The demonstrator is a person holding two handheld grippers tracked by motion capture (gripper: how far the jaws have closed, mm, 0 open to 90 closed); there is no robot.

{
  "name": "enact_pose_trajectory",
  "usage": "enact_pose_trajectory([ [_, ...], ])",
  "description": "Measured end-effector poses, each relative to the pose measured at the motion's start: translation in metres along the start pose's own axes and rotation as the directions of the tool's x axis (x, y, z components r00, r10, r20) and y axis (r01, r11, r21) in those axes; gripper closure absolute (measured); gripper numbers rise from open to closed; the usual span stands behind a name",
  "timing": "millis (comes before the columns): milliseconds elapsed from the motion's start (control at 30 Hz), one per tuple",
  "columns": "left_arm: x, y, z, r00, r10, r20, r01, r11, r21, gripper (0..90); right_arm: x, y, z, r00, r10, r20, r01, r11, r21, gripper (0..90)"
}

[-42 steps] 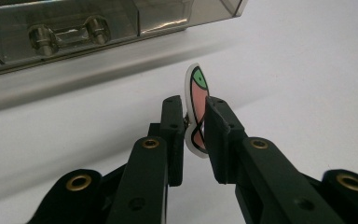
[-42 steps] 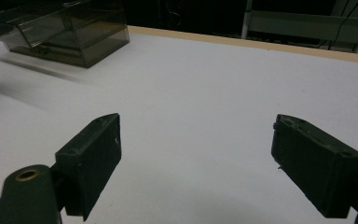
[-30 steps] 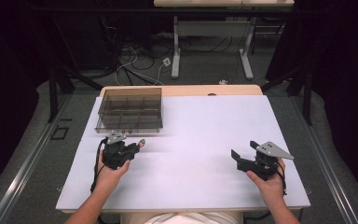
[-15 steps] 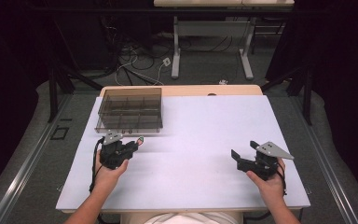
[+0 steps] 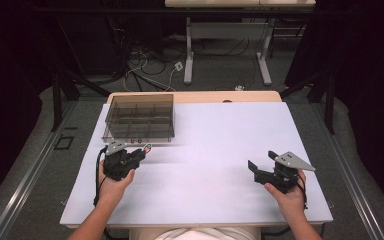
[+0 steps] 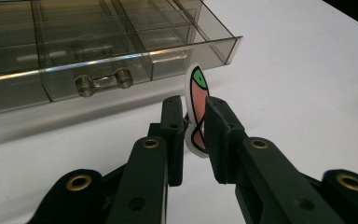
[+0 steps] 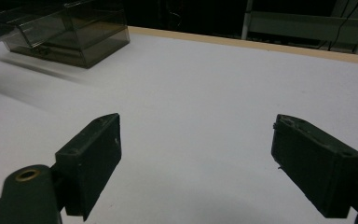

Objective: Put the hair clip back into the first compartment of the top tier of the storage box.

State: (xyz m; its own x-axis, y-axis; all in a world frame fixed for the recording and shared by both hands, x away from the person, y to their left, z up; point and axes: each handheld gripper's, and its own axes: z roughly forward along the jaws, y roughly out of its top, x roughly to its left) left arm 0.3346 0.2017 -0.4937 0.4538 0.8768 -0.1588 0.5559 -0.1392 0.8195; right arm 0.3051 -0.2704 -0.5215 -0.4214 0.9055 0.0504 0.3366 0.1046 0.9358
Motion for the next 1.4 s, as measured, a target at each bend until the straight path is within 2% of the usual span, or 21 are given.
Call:
enact_pose_trajectory([
  [400,0.006,0.005,-0.006,0.9997,-0.022,-0.013,0.022,0.9993,-0.030,77.9,0.001,0.000,-0.001,1.0000,-0.001,0.006,0.001,1.000,0.007,15.7],
  [700,0.009,0.020,-0.014,0.9995,-0.027,-0.017,0.025,0.9978,-0.061,77.9,0.001,-0.001,0.000,0.9999,0.009,0.009,-0.009,1.000,0.008,15.7],
  [967,0.011,0.030,-0.017,0.9993,-0.033,-0.019,0.032,0.9971,-0.070,77.9,0.000,-0.001,0.000,0.9999,0.013,0.011,-0.013,1.000,0.006,15.7],
  [1400,0.021,0.052,-0.022,0.9964,-0.084,-0.011,0.082,0.9932,-0.082,77.9,0.000,-0.001,0.000,0.9997,0.019,0.012,-0.019,1.000,0.011,15.7],
])
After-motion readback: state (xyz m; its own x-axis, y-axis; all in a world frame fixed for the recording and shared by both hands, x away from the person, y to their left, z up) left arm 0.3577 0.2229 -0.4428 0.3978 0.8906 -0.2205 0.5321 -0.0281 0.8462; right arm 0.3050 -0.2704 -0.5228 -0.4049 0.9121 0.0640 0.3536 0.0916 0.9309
